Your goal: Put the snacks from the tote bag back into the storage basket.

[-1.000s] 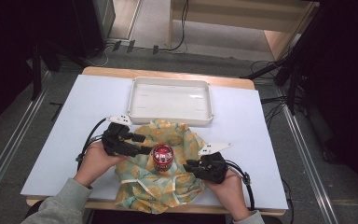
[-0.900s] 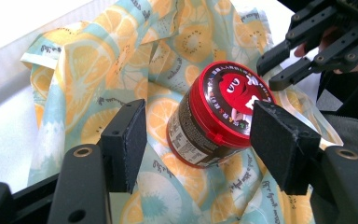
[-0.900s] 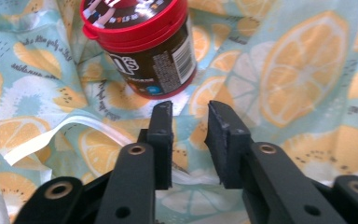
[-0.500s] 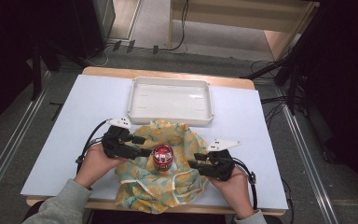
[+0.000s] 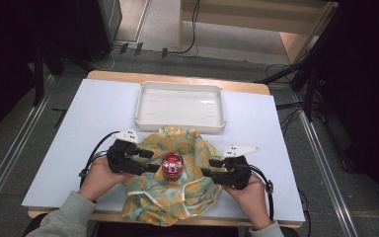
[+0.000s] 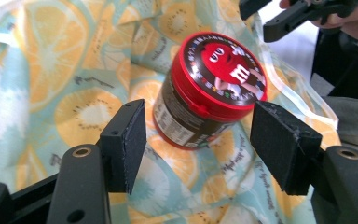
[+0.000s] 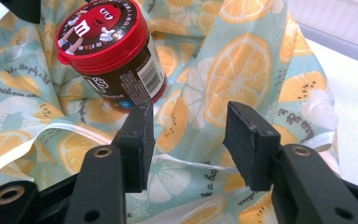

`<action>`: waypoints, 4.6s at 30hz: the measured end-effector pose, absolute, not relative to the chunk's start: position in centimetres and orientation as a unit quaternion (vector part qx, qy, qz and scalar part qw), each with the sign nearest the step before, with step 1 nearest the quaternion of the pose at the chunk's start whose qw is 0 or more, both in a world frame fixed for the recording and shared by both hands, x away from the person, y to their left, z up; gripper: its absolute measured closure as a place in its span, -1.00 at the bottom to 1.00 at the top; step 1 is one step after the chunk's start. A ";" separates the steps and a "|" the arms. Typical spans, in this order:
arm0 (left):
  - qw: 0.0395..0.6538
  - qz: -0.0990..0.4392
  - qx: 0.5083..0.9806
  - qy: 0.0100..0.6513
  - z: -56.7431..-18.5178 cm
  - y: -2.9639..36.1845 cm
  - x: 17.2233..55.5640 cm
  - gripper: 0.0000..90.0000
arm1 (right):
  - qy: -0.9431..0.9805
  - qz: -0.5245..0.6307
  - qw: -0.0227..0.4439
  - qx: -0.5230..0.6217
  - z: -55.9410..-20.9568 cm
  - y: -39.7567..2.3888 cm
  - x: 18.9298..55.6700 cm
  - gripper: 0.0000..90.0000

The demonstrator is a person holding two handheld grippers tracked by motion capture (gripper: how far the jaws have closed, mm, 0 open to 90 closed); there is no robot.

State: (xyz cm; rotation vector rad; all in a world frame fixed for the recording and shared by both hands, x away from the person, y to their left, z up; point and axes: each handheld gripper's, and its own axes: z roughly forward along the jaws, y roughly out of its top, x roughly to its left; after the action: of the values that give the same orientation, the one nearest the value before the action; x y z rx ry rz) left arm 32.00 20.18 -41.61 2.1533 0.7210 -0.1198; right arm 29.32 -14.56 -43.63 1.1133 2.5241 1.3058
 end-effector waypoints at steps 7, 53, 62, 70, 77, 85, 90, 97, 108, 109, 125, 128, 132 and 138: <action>0.422 -0.044 0.863 0.275 -42.3 19.9 31.8 -0.20 | 0.825 0.429 0.047 0.365 -43.6 -14.7 29.4 0.19; 0.426 -0.027 0.871 0.242 -46.4 14.9 32.8 -0.62 | 0.826 0.423 0.042 0.369 -44.0 -14.5 29.3 0.16; 0.433 -0.023 0.869 0.237 -46.9 14.5 33.2 -0.65 | 0.827 0.423 0.042 0.368 -44.0 -14.3 29.4 0.16; 0.433 -0.007 0.872 0.229 -47.3 14.0 33.3 -0.62 | 0.827 0.423 0.040 0.367 -44.1 -14.1 29.4 0.16; 0.428 0.019 0.876 0.224 -47.2 13.7 33.0 -0.56 | 0.828 0.423 0.041 0.366 -44.1 -14.1 29.4 0.16; 0.431 0.038 0.875 0.219 -46.7 13.8 32.7 -0.45 | 0.827 0.425 0.039 0.366 -44.1 -14.1 29.3 0.16; 0.426 0.038 0.876 0.222 -46.5 13.8 32.7 -0.44 | 0.826 0.427 0.040 0.365 -44.1 -14.1 29.3 0.16; 0.420 0.029 0.876 0.236 -46.2 14.0 32.9 -0.43 | 0.827 0.427 0.037 0.364 -44.1 -14.0 29.3 0.15; 0.432 0.027 0.869 0.242 -44.9 14.4 32.8 -0.43 | 0.827 0.428 0.036 0.362 -44.2 -14.0 29.3 0.15; 0.432 0.027 0.869 0.242 -44.9 14.4 32.8 -0.43 | 0.827 0.428 0.036 0.362 -44.2 -14.0 29.3 0.15; 0.435 0.021 0.862 0.259 -42.5 15.0 31.9 -0.43 | 0.828 0.433 0.040 0.353 -44.1 -13.9 29.2 0.15; 0.432 0.023 0.862 0.264 -42.1 15.2 31.8 -0.43 | 0.828 0.434 0.040 0.352 -44.1 -13.9 29.2 0.15; 0.424 0.024 0.864 0.271 -41.6 15.7 31.7 -0.43 | 0.827 0.436 0.040 0.353 -44.1 -13.9 29.2 0.15; 0.417 0.022 0.865 0.279 -41.2 16.2 31.4 -0.43 | 0.825 0.438 0.040 0.355 -44.0 -14.0 29.2 0.12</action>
State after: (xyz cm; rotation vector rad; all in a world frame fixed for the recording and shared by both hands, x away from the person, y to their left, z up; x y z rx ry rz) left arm 31.36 16.16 -41.20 2.1706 0.7003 0.0540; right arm 29.17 -13.97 -44.00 1.0890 2.5271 1.3415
